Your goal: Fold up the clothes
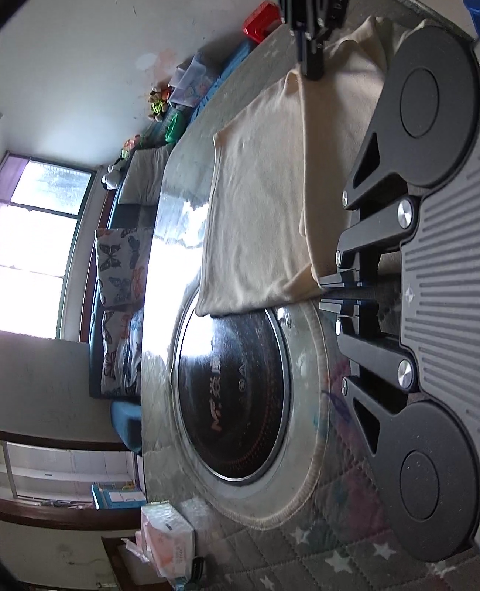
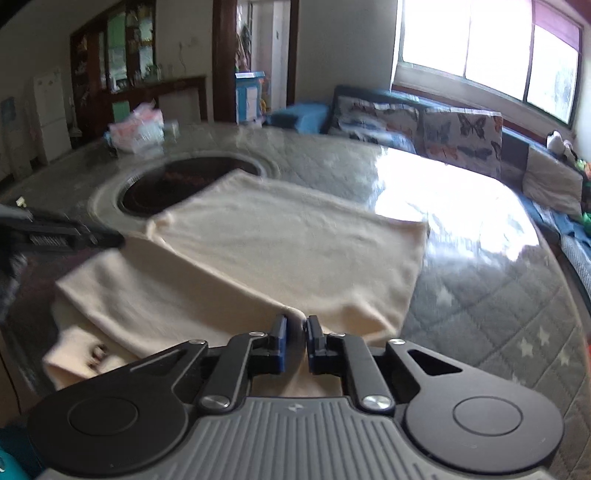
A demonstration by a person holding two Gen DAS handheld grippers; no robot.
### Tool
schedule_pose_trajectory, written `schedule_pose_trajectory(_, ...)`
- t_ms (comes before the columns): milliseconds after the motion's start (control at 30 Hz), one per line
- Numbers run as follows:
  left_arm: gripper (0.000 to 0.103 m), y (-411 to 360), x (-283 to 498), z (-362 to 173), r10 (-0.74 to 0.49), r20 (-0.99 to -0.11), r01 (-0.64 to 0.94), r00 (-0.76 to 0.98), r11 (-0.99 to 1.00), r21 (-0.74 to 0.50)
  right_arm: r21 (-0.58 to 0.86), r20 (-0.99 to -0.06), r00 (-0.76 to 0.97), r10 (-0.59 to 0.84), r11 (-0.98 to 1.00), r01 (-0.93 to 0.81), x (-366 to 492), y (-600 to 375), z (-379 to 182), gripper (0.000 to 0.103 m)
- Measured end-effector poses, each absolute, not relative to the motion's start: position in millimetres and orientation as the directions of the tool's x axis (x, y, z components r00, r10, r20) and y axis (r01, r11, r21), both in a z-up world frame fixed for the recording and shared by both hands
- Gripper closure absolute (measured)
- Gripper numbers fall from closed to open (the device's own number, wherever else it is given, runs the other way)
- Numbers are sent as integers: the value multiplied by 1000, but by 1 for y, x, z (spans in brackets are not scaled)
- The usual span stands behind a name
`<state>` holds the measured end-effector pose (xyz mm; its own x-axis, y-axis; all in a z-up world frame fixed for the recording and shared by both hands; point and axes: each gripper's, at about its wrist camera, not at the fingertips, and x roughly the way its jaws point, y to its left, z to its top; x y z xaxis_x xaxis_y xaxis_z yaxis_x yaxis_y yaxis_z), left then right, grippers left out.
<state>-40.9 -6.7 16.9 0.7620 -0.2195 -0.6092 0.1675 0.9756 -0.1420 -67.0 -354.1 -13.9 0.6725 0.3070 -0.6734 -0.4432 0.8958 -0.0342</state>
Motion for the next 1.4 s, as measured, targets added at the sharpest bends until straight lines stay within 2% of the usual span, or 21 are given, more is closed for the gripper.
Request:
schedule_pose_trajectory(167,96,-15,-53,38,-277,-572,240,772,960,-142,-33,-641,686,345,880,-474,-77,-359,1,88)
schedule_pose_trajectory(400,95,-56,-64,34,-393,-591,406,705,906,-118,-12,-681,607,409,823,-568,-91,-346,-4,88)
schedule_pose_trajectory(633,92,-67,-72,17,-384,-628,453,677,890,-55,-40,-711,585,390,808,-588,-109,-350,-13,87)
schedule_pose_trajectory(733,90,-68,-74,19,-385,-627,459,678,887,-48,-54,-698,601,388,809,-585,-109,-351,-8,86)
schedule_pose_trajectory(833,90,-67,-79,21,-390,-625,475,676,879,-36,-54,-673,628,392,820,-570,-102,-350,-5,79)
schedule_pose_trajectory(933,89,-66,-83,24,-386,-627,484,676,875,-16,-44,-652,646,396,831,-554,-89,-347,-6,78)
schedule_pose_trajectory(1000,84,-63,-88,27,-383,-628,493,678,870,3,-36,-646,651,398,836,-547,-79,-346,-9,78)
schedule_pose_trajectory(1033,72,-61,-91,28,-380,-627,499,680,866,16,-41,-649,651,394,837,-546,-75,-345,-12,78)
schedule_pose_trajectory(1067,69,-59,-95,29,-379,-624,507,683,861,32,-46,-659,646,386,836,-547,-72,-345,-15,78)
schedule_pose_trajectory(1133,68,-54,-105,31,-385,-623,537,680,841,67,-47,-668,639,382,835,-549,-69,-346,-20,78)
schedule_pose_trajectory(1233,62,-50,-120,30,-392,-632,585,669,802,122,-51,-669,637,383,831,-553,-76,-348,-16,77)
schedule_pose_trajectory(1333,62,-53,-133,24,-397,-635,626,663,758,180,-49,-677,623,391,821,-569,-89,-351,-12,69)
schedule_pose_trajectory(1400,62,-59,-138,19,-400,-630,645,666,733,216,-69,-683,621,386,811,-581,-99,-352,-10,68)
